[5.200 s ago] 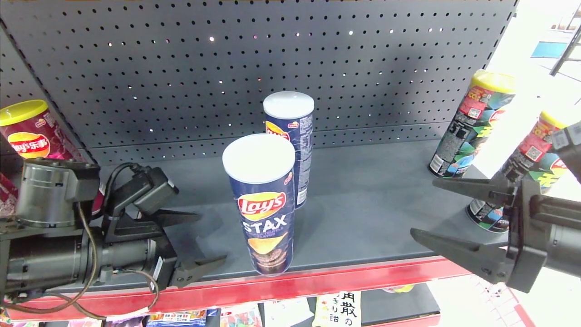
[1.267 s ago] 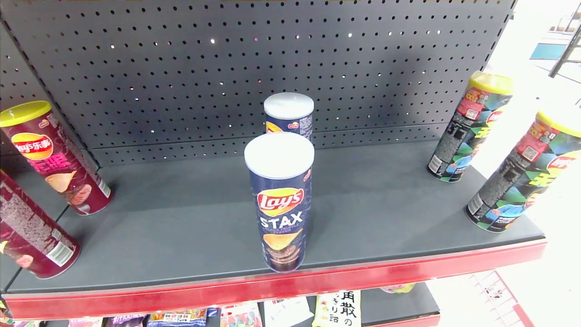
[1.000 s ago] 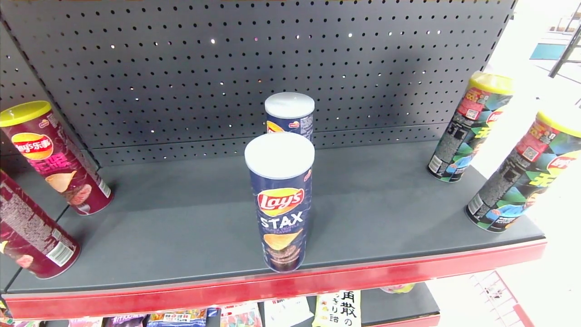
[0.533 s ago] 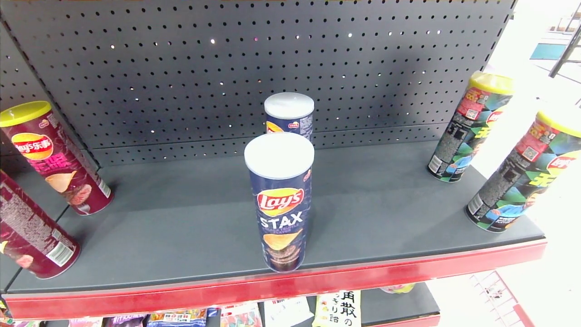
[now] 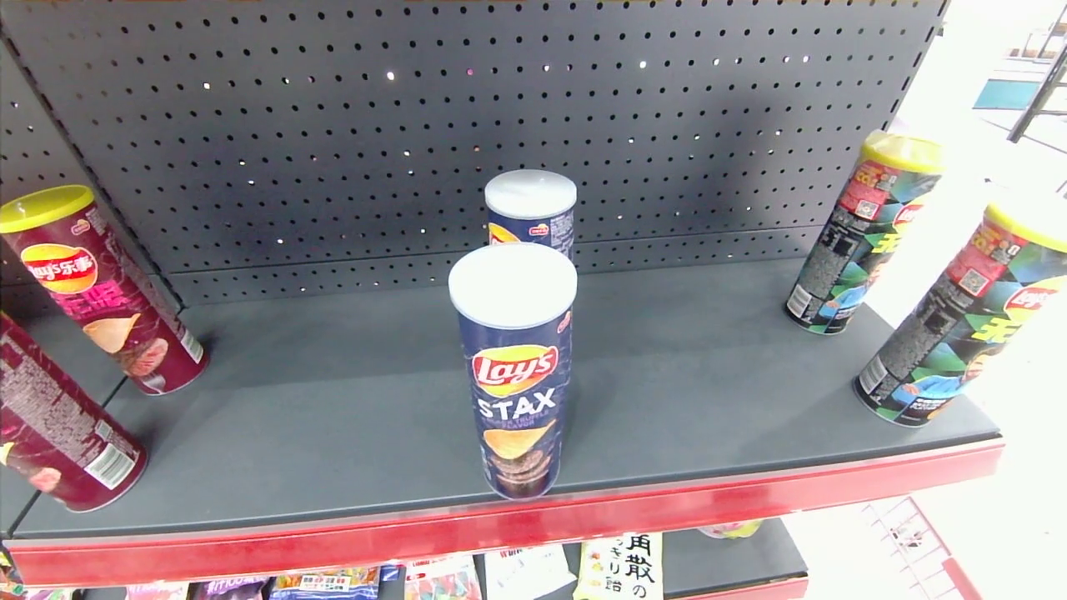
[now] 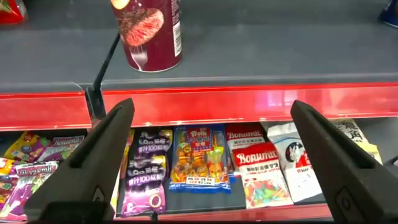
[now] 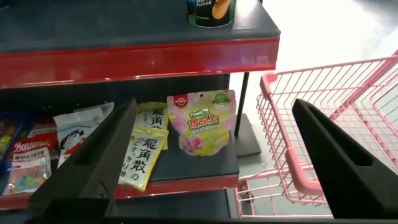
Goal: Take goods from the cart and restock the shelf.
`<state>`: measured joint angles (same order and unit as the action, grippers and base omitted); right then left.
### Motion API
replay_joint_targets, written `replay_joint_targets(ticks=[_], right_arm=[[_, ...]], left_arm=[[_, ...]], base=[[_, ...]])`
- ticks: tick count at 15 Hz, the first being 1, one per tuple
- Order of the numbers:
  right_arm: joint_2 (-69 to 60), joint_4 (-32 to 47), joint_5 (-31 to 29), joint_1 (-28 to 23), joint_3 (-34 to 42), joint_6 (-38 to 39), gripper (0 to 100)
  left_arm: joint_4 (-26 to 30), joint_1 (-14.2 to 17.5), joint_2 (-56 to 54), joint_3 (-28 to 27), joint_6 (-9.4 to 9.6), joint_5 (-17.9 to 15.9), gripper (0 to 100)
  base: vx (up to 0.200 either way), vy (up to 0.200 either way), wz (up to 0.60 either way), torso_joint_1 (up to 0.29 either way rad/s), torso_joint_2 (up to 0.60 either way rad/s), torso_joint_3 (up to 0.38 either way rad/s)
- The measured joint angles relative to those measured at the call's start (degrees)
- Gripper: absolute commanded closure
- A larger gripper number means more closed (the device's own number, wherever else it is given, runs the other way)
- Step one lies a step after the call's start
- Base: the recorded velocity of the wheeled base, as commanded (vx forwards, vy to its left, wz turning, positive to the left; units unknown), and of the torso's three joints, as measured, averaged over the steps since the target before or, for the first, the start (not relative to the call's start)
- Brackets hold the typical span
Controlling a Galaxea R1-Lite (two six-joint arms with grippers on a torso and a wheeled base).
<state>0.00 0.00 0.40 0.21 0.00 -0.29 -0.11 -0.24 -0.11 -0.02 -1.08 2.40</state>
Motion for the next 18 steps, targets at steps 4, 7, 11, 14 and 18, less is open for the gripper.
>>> replay_joint_targets(ticks=[4, 7, 11, 14, 18], right_arm=[[0.0, 0.0, -0.2, -0.1, 0.0, -0.1, 0], [0.0, 0.0, -0.3, -0.1, 0.0, -0.1, 0], [0.0, 0.0, -0.3, -0.1, 0.0, -0.1, 0], [0.0, 0.0, -0.2, -0.1, 0.0, 0.1, 0], [0.0, 0.0, -0.2, -0.1, 0.0, 0.2, 0]], left_arm=[[0.1, 0.0, 0.0, 0.0, -0.04, 0.0, 0], [0.1, 0.0, 0.0, 0.0, -0.04, 0.0, 0], [0.0, 0.0, 0.0, 0.0, -0.04, 0.0, 0], [0.0, -0.1, 0.0, 0.0, -0.04, 0.0, 0], [0.1, 0.0, 0.0, 0.0, 0.05, 0.0, 0]], base=[[-0.200, 0.000, 0.00, 0.006, 0.01, 0.002], [0.000, 0.000, 0.00, 0.000, 0.00, 0.000], [0.000, 0.000, 0.45, 0.005, 0.00, 0.003], [0.000, 0.000, 0.00, 0.000, 0.00, 0.000], [0.000, 0.000, 0.00, 0.000, 0.00, 0.000]])
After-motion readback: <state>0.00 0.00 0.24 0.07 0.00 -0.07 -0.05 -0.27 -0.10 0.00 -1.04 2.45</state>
